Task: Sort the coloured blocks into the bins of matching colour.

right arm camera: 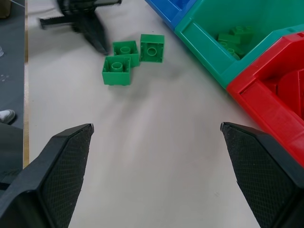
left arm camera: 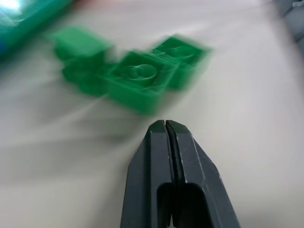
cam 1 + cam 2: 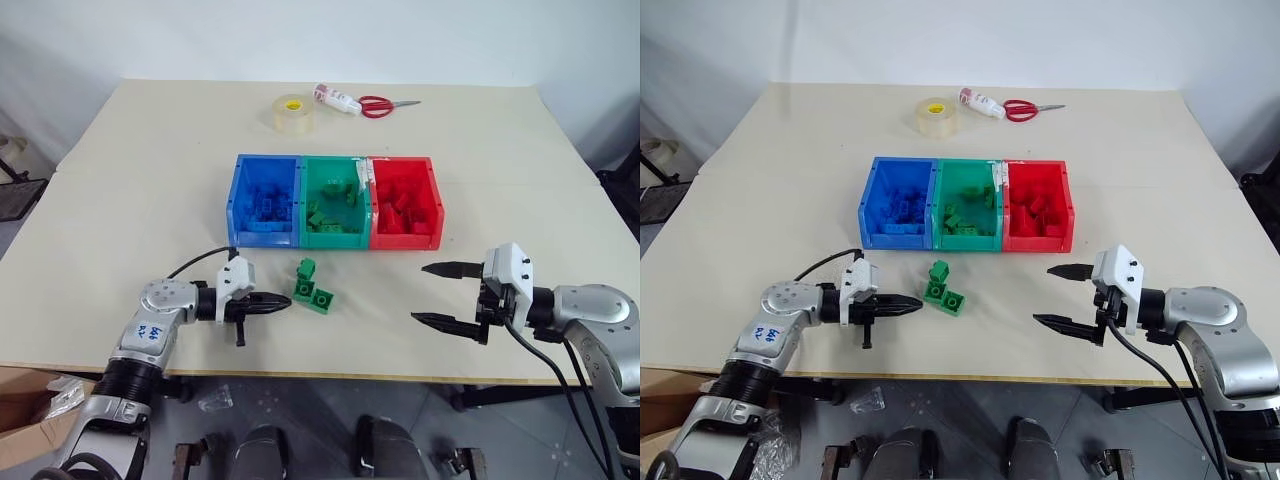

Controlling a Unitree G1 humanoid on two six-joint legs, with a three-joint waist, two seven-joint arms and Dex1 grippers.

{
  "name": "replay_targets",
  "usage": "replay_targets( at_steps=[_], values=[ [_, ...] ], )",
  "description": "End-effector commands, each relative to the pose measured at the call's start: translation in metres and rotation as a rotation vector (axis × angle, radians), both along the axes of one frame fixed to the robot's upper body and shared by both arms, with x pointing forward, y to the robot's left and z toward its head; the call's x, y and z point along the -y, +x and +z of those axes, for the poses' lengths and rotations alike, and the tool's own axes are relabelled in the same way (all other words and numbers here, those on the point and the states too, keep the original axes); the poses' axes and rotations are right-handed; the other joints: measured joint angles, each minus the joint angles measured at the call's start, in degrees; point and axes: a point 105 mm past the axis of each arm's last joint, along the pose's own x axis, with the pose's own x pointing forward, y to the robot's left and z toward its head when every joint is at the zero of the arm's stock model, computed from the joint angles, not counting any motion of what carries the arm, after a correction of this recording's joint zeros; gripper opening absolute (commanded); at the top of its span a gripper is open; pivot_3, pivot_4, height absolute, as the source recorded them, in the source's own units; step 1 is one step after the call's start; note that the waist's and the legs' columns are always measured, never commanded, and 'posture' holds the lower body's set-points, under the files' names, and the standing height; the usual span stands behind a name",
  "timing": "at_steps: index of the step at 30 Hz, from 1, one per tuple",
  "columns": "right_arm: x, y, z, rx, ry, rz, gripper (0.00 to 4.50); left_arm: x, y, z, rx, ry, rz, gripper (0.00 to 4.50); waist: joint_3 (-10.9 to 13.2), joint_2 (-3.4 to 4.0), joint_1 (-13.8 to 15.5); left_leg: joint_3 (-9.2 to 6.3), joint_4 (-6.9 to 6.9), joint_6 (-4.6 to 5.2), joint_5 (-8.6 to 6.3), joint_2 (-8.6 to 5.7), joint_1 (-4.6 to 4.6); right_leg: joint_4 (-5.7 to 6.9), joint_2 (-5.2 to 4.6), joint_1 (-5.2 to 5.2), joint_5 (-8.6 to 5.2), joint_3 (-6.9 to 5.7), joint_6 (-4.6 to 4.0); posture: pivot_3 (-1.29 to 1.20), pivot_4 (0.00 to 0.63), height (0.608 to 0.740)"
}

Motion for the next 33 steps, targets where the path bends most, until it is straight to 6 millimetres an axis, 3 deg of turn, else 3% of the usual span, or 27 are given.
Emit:
replay_targets(
  at_steps=[1,4,14,16,22,33],
  values=[
    [0.002,-0.001,0.011,0.037,0.001,0.000,4.50,0.002,0.002,0.011,0.009,-0.015,0.007,0.19,0.0,0.00,0.0,0.00,0.01,0.00,0.00,0.00,0.00,0.00,0.00,0.00,0.00,0.01,0.00,0.00,0.150,0.740],
    [0.002,0.000,0.012,0.039,0.001,-0.002,4.50,0.003,0.008,0.014,0.040,-0.004,0.053,0.89,0.0,0.00,0.0,-0.02,0.01,0.00,0.00,0.00,0.00,0.00,0.00,0.01,0.00,0.01,0.00,0.00,0.150,0.740],
    [0.002,0.002,0.012,0.041,0.000,-0.007,4.50,0.008,0.010,0.014,0.060,0.018,0.079,4.03,0.0,0.00,0.0,-0.02,0.03,0.00,0.00,0.00,0.00,0.01,0.00,0.01,0.00,0.01,0.00,0.00,0.150,0.740],
    [0.003,0.001,0.012,0.042,0.001,-0.008,4.50,0.007,0.011,0.016,0.057,0.017,0.097,4.48,0.0,0.00,0.0,-0.02,0.03,0.00,0.00,0.00,0.00,0.01,0.00,0.01,0.00,0.01,0.00,0.00,0.150,0.740],
    [0.005,0.000,0.010,0.040,0.005,-0.015,4.50,0.006,0.014,0.014,0.097,0.016,0.126,4.48,0.0,0.00,0.0,-0.02,0.03,0.00,0.00,0.00,0.00,0.01,0.00,0.01,0.00,0.00,0.00,0.00,0.150,0.740],
    [0.005,0.000,0.011,0.046,0.007,-0.026,4.50,0.041,0.032,0.012,0.172,-0.043,0.133,4.48,0.0,-0.01,0.2,-0.03,0.12,0.02,-0.01,0.00,-0.03,0.00,0.00,0.03,0.01,0.00,0.02,0.00,0.150,0.740]
  ],
)
